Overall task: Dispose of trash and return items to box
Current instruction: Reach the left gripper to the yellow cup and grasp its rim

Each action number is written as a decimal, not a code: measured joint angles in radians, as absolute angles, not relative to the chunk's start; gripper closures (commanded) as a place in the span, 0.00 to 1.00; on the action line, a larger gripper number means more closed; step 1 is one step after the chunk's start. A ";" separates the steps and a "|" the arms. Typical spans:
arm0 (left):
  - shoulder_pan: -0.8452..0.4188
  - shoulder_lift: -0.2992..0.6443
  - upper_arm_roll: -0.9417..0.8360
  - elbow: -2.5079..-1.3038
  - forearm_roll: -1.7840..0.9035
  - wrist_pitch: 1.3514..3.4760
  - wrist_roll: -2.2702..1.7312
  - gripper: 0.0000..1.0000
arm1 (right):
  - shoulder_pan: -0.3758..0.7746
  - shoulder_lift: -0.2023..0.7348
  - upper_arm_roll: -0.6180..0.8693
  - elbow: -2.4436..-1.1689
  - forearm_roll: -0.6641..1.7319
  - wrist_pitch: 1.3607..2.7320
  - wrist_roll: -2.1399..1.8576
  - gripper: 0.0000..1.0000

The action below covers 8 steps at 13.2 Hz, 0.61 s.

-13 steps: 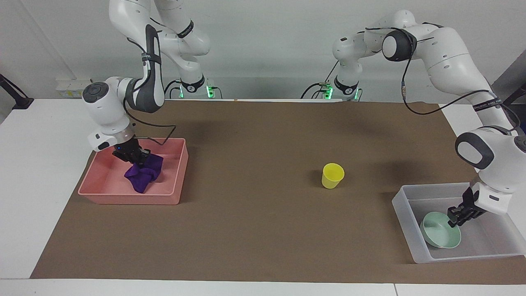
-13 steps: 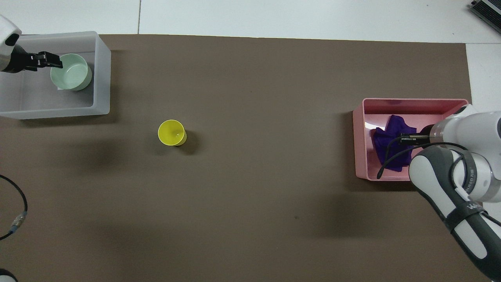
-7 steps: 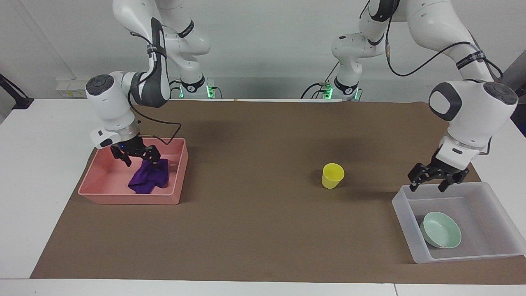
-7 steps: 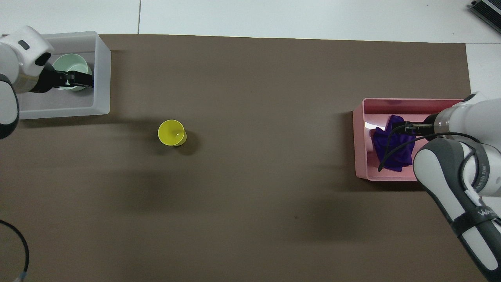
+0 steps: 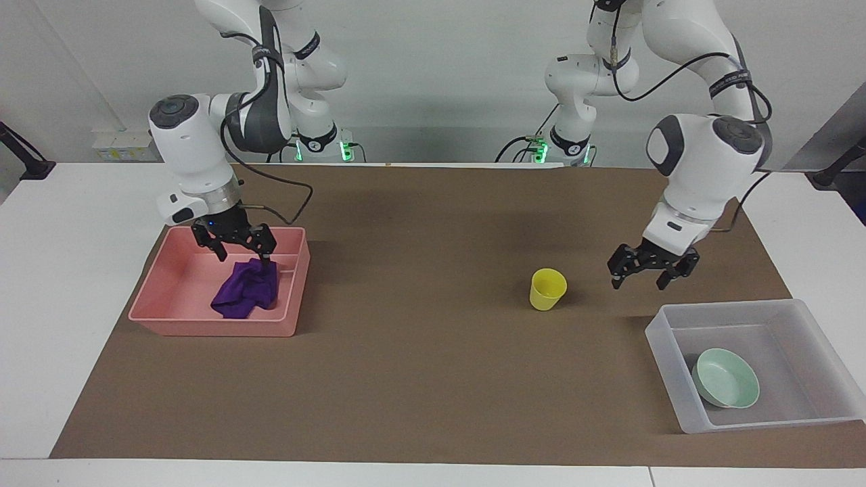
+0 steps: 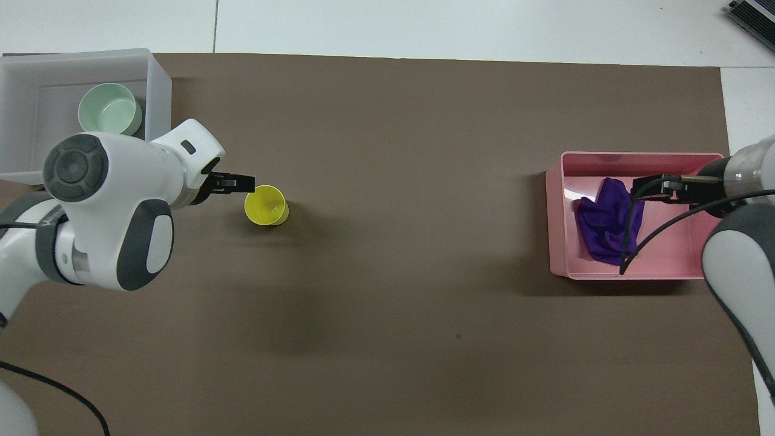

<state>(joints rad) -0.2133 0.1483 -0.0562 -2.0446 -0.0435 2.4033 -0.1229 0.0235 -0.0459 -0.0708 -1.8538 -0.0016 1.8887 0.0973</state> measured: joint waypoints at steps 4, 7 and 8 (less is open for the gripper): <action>-0.256 0.180 -0.055 -2.106 -0.043 2.475 -0.124 1.00 | 0.023 -0.053 -0.071 -1.683 -0.007 1.658 0.095 0.00; -0.257 0.190 -0.052 -2.106 -0.043 2.479 -0.124 1.00 | 0.018 -0.064 -0.072 -1.587 -0.008 1.528 0.081 0.00; -0.257 0.190 -0.052 -2.104 -0.043 2.480 -0.124 1.00 | 0.016 -0.076 -0.073 -1.584 -0.008 1.511 0.074 0.00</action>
